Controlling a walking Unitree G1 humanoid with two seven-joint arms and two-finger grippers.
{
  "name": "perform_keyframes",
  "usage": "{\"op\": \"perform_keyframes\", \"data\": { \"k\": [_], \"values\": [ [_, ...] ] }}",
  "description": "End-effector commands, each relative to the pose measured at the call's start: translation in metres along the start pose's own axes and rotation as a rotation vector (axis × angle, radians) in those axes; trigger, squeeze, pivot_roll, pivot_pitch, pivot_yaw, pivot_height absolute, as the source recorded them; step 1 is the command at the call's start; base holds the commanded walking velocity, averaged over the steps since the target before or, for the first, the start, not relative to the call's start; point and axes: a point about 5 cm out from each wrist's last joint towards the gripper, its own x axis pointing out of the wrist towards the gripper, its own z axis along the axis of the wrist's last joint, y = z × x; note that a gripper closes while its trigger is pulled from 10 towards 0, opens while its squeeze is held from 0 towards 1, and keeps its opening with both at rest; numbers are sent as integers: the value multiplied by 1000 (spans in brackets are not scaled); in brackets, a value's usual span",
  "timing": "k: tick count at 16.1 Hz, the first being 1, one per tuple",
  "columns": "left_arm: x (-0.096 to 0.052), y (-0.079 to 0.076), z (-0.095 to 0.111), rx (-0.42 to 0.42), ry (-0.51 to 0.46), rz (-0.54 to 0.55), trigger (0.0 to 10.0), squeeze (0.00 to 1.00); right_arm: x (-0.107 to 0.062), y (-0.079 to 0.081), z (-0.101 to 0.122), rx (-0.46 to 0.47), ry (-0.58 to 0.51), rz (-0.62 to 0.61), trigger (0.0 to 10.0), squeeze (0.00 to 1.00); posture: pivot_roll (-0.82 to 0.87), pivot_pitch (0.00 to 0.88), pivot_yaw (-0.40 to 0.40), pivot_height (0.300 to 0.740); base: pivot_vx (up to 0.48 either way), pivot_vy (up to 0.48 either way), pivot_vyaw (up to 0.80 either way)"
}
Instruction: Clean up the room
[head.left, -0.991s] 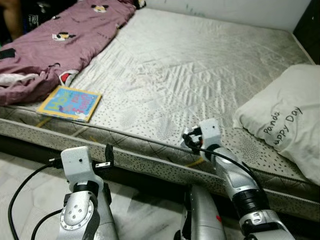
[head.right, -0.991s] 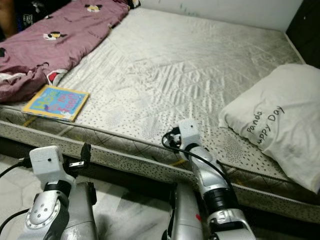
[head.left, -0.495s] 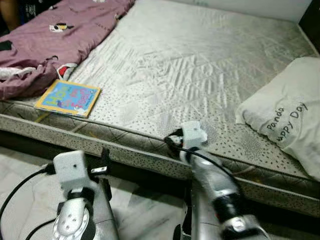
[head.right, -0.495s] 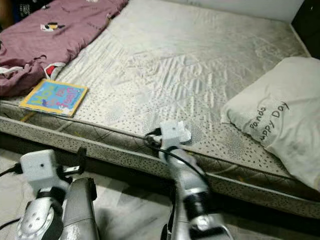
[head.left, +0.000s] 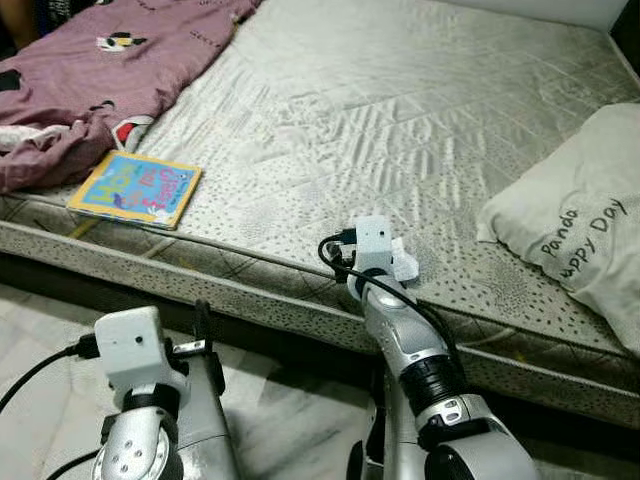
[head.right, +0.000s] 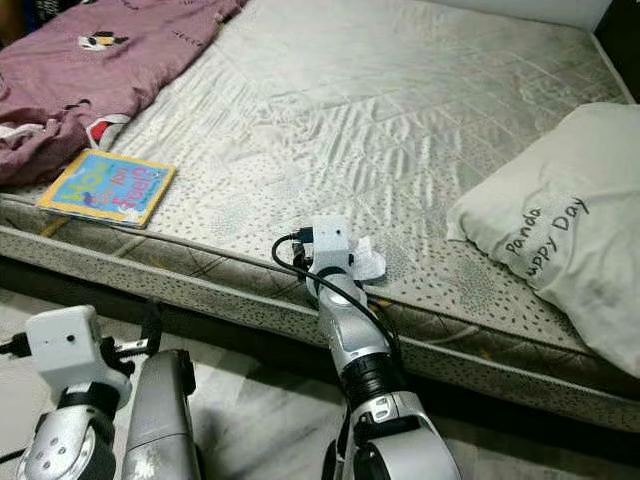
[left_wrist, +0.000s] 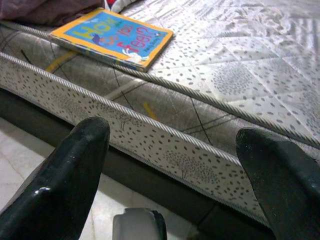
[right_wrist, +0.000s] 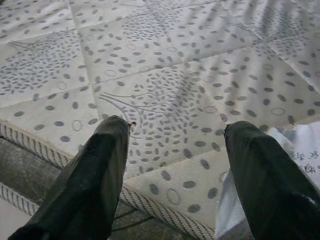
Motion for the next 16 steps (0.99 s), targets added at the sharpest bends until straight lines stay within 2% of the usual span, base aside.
{"op": "perform_keyframes", "data": {
  "k": [1, 3, 9, 12, 14, 16],
  "values": [
    [-2, 0, 2, -1, -1, 10, 10000, 0, 2, 2, 10, 6, -28, -5, 10000, 0, 197, 127, -85, 516, 0, 0, 0],
    [-3, -1, 2, -6, 5, 11, 10000, 0, 5, -2, 18, -39, -89, -39, 10000, 0, 191, 131, -85, 516, 0, 0, 0],
    [-7, -5, 3, -15, 10, 13, 10000, 0, 15, -3, 10, -207, -70, -79, 10000, 0, 188, 150, -89, 516, 0, 0, 0],
    [-16, -6, 1, -25, 32, 22, 10000, 0, 15, -3, 5, -230, -70, -110, 10000, 0, 193, 186, -91, 516, 0, 0, 0],
    [-25, -6, 1, -30, 53, 26, 10000, 0, 16, -6, 15, -233, -136, -150, 10000, 0, 193, 201, -88, 516, 0, 0, 0],
    [-27, -6, 4, -35, 49, 26, 10000, 0, 16, -10, 23, -216, -193, -180, 10000, 0, 193, 213, -80, 516, 0, 0, 0]
  ]
}}
